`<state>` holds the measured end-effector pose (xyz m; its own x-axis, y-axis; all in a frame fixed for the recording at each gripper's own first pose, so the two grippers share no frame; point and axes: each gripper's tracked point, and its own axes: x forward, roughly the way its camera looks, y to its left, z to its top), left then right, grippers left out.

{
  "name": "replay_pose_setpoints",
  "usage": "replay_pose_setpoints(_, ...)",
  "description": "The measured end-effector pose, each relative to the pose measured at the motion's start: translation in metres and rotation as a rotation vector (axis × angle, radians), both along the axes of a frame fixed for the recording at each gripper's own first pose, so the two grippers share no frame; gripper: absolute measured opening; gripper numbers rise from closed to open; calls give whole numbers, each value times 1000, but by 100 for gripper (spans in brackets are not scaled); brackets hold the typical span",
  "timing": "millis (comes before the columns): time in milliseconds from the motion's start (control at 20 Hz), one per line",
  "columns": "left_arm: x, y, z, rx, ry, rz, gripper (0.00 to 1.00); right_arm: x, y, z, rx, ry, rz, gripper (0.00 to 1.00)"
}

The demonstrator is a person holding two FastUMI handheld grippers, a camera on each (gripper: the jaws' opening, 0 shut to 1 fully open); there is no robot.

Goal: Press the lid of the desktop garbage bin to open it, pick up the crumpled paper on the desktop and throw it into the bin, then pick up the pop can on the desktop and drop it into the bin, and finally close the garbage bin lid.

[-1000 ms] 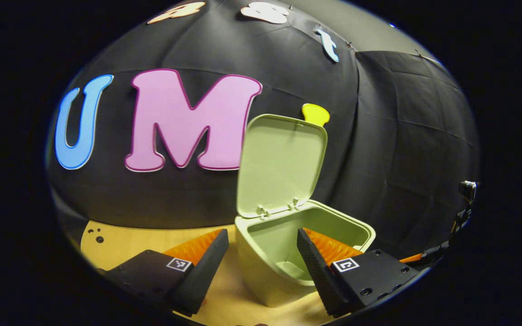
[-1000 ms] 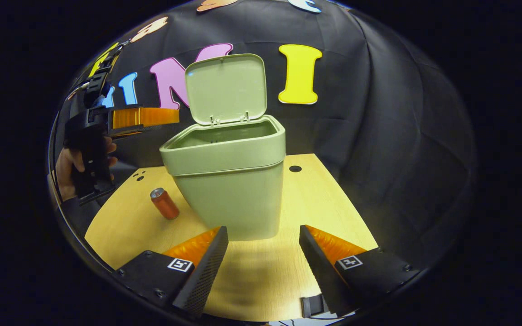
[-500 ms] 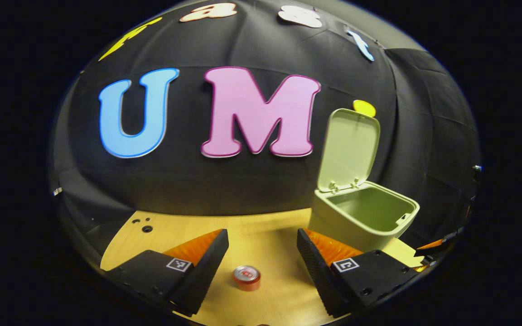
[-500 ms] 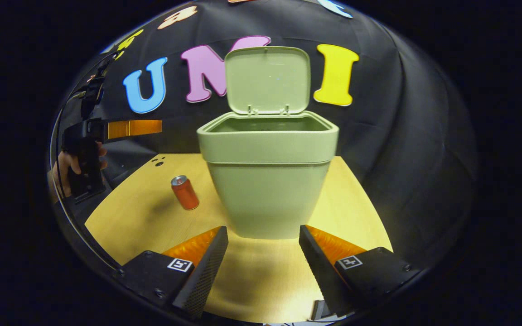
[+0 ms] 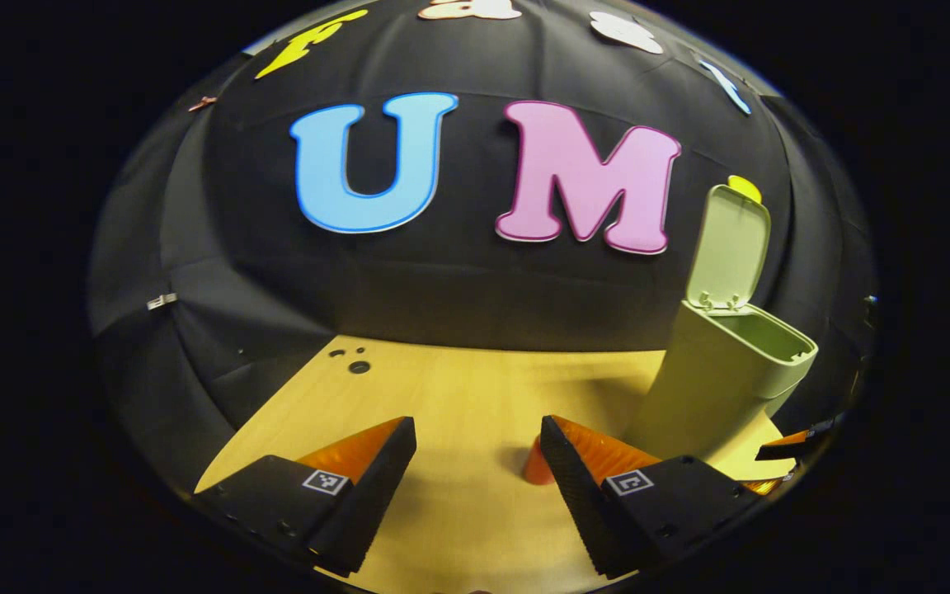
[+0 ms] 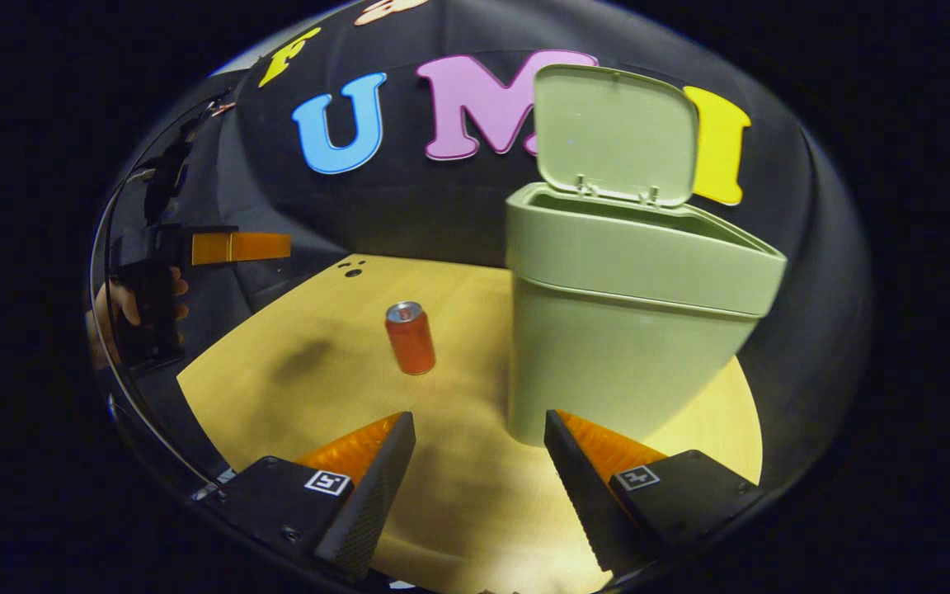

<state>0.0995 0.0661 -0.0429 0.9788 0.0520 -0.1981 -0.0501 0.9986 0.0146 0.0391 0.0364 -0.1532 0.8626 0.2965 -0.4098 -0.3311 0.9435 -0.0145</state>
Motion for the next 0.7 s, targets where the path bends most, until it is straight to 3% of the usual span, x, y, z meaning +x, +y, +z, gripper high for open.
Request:
replay_pose_setpoints(300,-30,56,-23,-32,46,116,98,21,58,-17,-11,9,101,100)
replay_pose_setpoints(700,-60,102,-71,-99,134,213,98,68,105,-43,-32,25,146,100)
